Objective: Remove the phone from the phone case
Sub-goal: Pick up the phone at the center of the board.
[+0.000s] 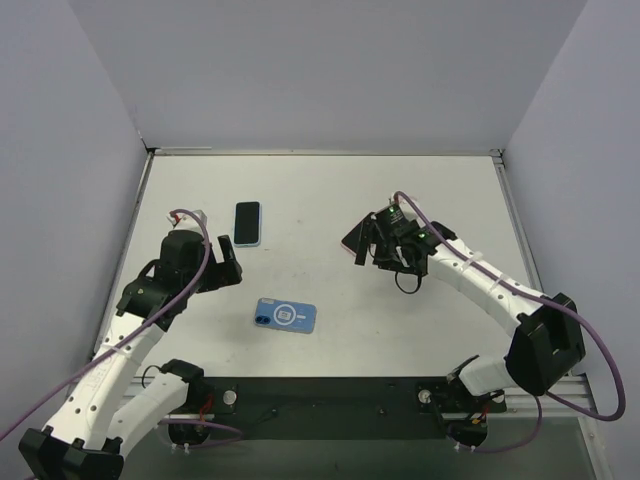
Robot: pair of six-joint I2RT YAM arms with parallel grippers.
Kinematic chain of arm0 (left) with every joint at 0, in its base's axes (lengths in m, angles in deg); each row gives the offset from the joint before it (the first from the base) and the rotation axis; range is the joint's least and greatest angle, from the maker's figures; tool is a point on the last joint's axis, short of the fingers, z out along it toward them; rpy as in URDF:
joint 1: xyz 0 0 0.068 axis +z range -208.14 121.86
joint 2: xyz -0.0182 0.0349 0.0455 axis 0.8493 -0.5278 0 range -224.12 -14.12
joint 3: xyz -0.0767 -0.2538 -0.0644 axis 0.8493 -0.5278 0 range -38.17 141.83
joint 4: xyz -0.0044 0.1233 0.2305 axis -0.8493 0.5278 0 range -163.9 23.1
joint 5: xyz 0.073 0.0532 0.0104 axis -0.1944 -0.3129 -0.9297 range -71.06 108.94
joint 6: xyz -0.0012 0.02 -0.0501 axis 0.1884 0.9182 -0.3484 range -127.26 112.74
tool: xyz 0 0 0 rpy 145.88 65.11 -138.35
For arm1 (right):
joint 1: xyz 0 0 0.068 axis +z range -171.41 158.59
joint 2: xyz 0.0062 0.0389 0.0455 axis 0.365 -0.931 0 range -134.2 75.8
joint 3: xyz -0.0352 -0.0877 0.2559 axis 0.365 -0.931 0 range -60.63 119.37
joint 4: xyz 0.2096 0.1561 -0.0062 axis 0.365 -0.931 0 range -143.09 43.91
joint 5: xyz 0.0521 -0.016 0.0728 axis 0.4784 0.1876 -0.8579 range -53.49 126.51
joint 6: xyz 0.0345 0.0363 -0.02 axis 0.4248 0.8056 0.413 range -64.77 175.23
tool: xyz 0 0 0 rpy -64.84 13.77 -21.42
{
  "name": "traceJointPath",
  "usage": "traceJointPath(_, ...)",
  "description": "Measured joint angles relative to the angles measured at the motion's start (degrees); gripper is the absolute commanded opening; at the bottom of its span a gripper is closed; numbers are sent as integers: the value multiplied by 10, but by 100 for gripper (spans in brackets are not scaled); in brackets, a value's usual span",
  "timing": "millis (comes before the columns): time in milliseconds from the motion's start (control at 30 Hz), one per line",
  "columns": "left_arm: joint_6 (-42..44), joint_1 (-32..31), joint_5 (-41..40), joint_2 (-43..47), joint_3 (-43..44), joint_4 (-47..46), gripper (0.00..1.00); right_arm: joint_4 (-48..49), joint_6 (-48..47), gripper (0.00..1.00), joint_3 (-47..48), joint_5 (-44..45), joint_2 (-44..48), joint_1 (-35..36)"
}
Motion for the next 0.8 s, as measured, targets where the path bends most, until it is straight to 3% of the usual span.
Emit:
traceJointPath(400, 13, 0, -17, -17, 6, 6, 97, -56, 21, 99, 104, 61, -73, 2)
traceJointPath(800, 35, 0, -1, -95, 40, 6, 98, -154, 70, 98, 398, 90, -308, -63)
